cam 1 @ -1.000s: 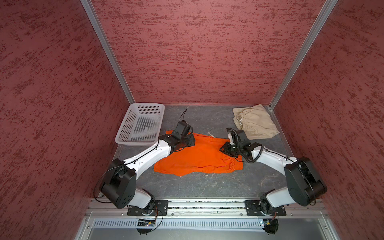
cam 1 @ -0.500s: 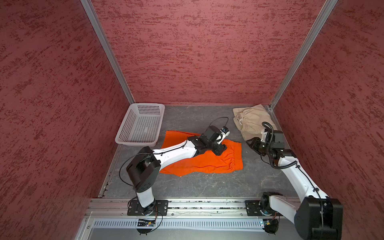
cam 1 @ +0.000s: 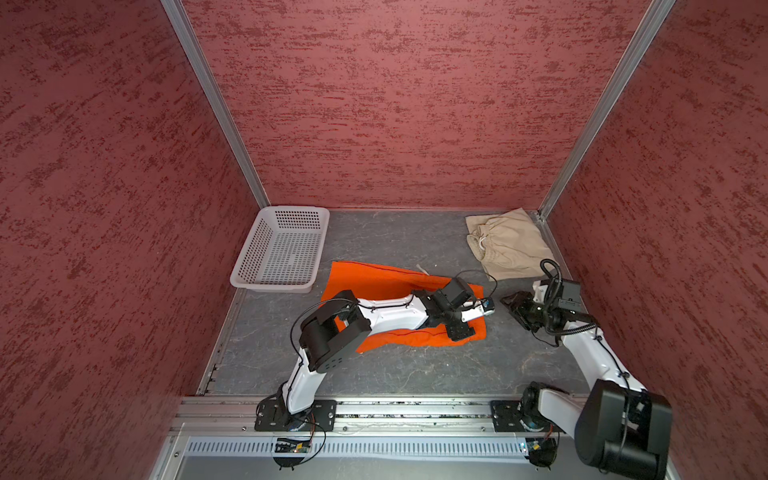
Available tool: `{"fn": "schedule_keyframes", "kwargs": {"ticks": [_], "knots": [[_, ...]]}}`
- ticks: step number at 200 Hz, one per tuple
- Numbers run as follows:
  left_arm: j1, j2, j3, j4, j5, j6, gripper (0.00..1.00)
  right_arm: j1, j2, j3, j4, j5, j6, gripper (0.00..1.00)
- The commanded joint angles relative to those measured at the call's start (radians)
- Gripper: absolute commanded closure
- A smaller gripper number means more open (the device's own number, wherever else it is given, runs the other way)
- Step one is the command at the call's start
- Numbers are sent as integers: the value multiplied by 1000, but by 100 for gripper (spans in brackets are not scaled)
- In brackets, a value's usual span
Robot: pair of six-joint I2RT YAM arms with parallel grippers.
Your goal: Fold and stack the shorts
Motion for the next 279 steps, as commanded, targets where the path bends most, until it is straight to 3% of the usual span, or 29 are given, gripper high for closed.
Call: {"fn": "schedule_keyframes", "kwargs": {"ticks": [1, 24, 70, 110, 124, 146, 203, 279], "knots": [[-19, 20, 3, 12, 26, 60, 26, -4, -6, -25, 48, -24, 29, 44], [-38, 43, -13, 15, 18, 76, 26, -4, 0, -42, 73, -31, 50, 43], [-83, 109, -14, 31, -106, 126, 29, -5, -3, -67, 105, -48, 80, 42], [-90, 139, -32, 62, -192, 116, 63, -4, -4, -96, 127, -65, 110, 41], [-90, 132, -44, 76, -198, 102, 69, -2, -6, -112, 147, -79, 138, 41], [-79, 90, -74, 125, -164, 31, 74, -1, -5, -139, 183, -110, 186, 39], [22, -65, -278, 456, 89, -211, 84, 14, 6, -259, 429, -262, 423, 35], [45, -80, -348, 547, 129, -233, 84, 105, 65, -329, 709, -312, 659, 30]]}}
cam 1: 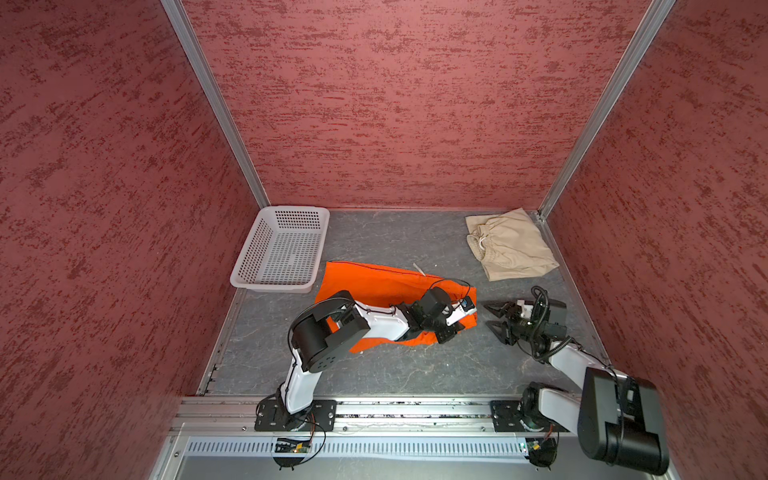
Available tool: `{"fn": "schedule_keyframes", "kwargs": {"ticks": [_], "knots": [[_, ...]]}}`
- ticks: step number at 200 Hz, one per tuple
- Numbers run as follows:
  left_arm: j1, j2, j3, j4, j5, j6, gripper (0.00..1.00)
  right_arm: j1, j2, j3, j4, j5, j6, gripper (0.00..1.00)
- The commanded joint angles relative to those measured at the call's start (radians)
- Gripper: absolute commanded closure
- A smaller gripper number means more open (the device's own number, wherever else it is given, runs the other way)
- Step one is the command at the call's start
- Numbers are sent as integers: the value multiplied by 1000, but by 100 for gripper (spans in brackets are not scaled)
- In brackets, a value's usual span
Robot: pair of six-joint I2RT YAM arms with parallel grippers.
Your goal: Fold and stack the shorts
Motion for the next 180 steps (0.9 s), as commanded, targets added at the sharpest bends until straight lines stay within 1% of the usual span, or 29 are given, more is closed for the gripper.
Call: {"fn": "schedule_keyframes", "kwargs": {"ticks": [1, 36, 79, 93, 108, 117, 122, 135, 143, 155, 162, 180], "knots": [[-4, -18, -9, 68, 38, -23, 84, 42, 14, -10, 142, -21, 118, 30], [-4, -14, -6, 79, 42, -25, 84, 97, 70, -13, 200, -1, 149, 30], [-4, -13, -5, 91, 35, -34, 84, 154, 156, -7, 324, 12, 205, 30], [-5, -11, 1, 85, 40, -26, 83, 166, 179, -7, 370, 17, 222, 30], [-11, -12, 6, 72, 38, -15, 78, 170, 199, -4, 405, 23, 229, 32], [-11, -15, 8, 61, 37, -13, 72, 173, 206, 2, 405, 23, 220, 37], [-11, -19, 9, 55, 35, -14, 67, 173, 207, 8, 394, 22, 210, 42], [-9, -37, 3, 41, 28, -19, 58, 172, 199, 35, 311, 27, 150, 66], [-5, -56, -1, 30, 16, -27, 53, 173, 179, 60, 217, 43, 94, 75], [5, -90, -13, 12, 4, -46, 47, 173, 139, 106, 44, 85, -8, 82], [13, -116, -19, -1, 1, -60, 45, 173, 115, 142, -62, 116, -73, 83], [37, -182, -38, -46, -27, -118, 43, 170, 68, 251, -307, 193, -232, 86]]}}
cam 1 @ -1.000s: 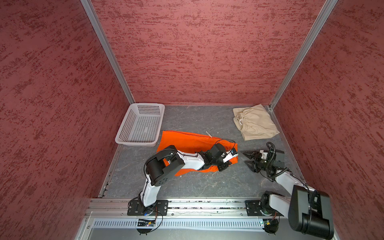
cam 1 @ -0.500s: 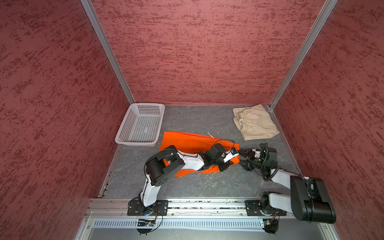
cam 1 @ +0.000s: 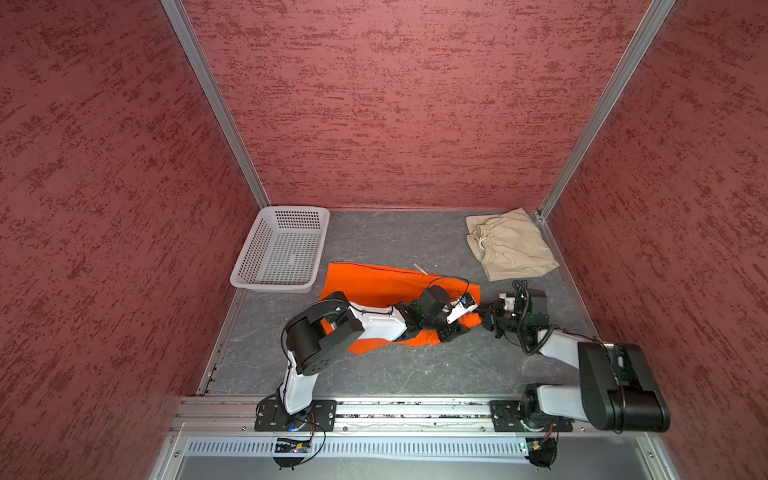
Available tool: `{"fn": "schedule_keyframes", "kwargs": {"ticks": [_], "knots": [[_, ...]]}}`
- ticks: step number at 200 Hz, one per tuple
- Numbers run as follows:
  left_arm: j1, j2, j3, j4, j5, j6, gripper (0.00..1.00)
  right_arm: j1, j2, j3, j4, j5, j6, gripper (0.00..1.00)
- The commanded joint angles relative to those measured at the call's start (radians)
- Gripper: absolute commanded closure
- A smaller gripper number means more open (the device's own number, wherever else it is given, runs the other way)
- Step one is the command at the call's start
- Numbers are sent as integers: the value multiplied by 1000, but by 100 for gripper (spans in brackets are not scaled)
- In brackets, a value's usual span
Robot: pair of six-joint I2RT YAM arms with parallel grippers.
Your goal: Fold and stack the shorts
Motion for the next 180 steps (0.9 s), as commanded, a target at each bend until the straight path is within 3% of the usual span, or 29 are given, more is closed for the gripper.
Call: {"fn": "schedule_keyframes", "kwargs": {"ticks": [1, 36, 92, 132, 156, 180], "knots": [[31, -110, -19, -50, -36, -73, 43, 0, -74, 141, -345, 131, -245, 86], [107, -225, -10, -242, -141, -269, 42, 0, -88, 368, -672, 270, -460, 88], [325, -374, -120, -419, -122, -590, 44, 4, -10, 769, -1008, 473, -692, 89], [444, -420, -242, -394, -86, -702, 45, 47, 69, 966, -1096, 553, -747, 89], [464, -398, -281, -379, -72, -715, 48, 101, 97, 1038, -1103, 594, -739, 89], [467, -347, -317, -345, -69, -726, 56, 168, 123, 1110, -1120, 646, -724, 89]]}}
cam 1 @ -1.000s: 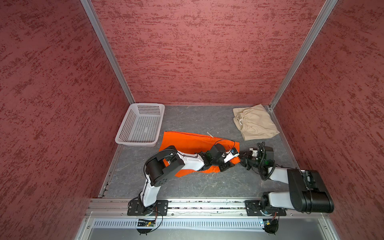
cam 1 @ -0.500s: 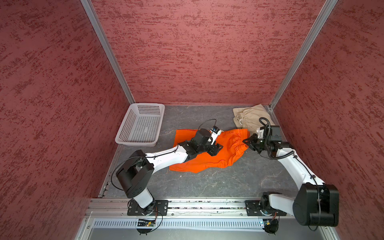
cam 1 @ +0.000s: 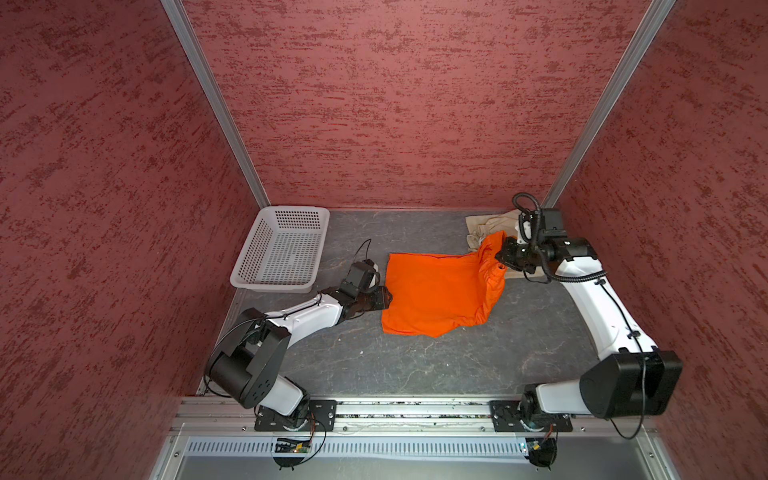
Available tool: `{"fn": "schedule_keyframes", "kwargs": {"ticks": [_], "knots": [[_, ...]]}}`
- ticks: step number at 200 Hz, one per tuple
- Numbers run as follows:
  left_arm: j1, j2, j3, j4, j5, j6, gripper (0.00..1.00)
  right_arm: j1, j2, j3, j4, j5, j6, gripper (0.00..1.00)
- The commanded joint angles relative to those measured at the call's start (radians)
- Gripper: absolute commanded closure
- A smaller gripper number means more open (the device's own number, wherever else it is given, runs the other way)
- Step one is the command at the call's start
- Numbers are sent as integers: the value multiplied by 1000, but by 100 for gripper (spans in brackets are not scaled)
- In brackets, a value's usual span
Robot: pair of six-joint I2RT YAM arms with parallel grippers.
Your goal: Fold and stack the shorts
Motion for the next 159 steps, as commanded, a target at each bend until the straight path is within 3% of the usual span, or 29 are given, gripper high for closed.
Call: {"fn": "schedule_keyframes", "kwargs": {"ticks": [1, 24, 94, 159], "knots": [[6, 46, -26, 35, 23, -34, 57, 59, 13, 81, -37, 88, -9, 89], [7, 111, -43, 77, 38, -52, 66, 140, 34, 132, -29, 134, 19, 89], [-7, 175, -44, 89, 5, -53, 75, 431, 194, 273, -15, 284, 84, 89], [-7, 163, -38, 86, -15, -44, 76, 604, 389, 305, 142, 203, 162, 86]]}}
